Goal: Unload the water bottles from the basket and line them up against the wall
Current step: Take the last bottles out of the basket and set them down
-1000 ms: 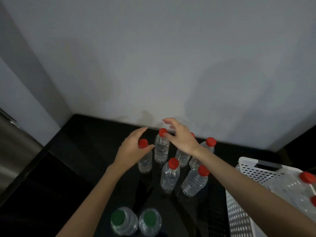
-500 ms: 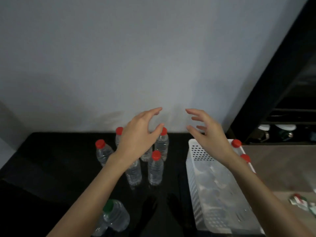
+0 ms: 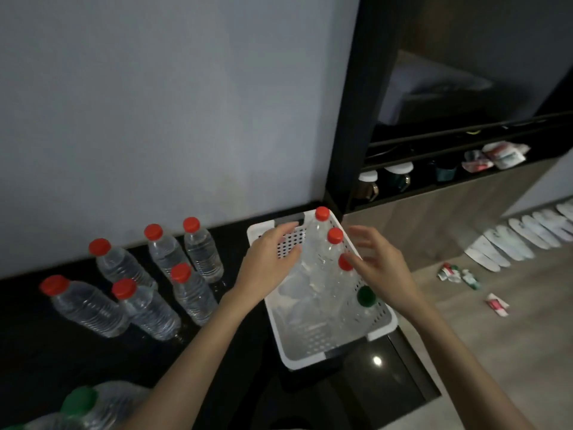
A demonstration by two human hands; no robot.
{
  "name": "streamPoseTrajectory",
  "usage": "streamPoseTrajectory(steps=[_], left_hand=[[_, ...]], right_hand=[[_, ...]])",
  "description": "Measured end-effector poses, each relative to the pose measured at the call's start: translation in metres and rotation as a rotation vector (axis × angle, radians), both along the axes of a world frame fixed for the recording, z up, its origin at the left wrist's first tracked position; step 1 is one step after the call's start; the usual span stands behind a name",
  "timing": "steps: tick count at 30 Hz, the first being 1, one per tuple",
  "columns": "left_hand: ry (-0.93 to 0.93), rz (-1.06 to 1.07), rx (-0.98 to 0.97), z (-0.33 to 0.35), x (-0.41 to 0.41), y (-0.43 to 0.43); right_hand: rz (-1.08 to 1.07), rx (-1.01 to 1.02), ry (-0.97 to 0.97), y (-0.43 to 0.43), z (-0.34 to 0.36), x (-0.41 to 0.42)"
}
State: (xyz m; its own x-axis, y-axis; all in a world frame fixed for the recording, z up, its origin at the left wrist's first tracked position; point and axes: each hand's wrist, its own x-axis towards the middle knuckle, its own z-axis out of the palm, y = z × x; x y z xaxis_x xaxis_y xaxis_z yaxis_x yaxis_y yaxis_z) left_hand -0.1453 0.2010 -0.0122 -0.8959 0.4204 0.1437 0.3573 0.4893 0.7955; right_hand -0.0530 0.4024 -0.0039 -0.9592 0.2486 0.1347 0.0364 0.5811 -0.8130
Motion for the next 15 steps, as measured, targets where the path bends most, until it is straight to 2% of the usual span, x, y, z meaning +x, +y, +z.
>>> streamPoseTrajectory(steps=[5,15], left_hand=[[-0.162,-0.136,0.0,-0.025,0.012,0.035],[-0.283,-0.289,-0.144,-0.06,0.003,0.081]], right_hand=[[-0.008,0.035,-0.09,0.013,-0.02,0.02],[0.165,0.183,-0.24,0.026,-0.046,0.039]])
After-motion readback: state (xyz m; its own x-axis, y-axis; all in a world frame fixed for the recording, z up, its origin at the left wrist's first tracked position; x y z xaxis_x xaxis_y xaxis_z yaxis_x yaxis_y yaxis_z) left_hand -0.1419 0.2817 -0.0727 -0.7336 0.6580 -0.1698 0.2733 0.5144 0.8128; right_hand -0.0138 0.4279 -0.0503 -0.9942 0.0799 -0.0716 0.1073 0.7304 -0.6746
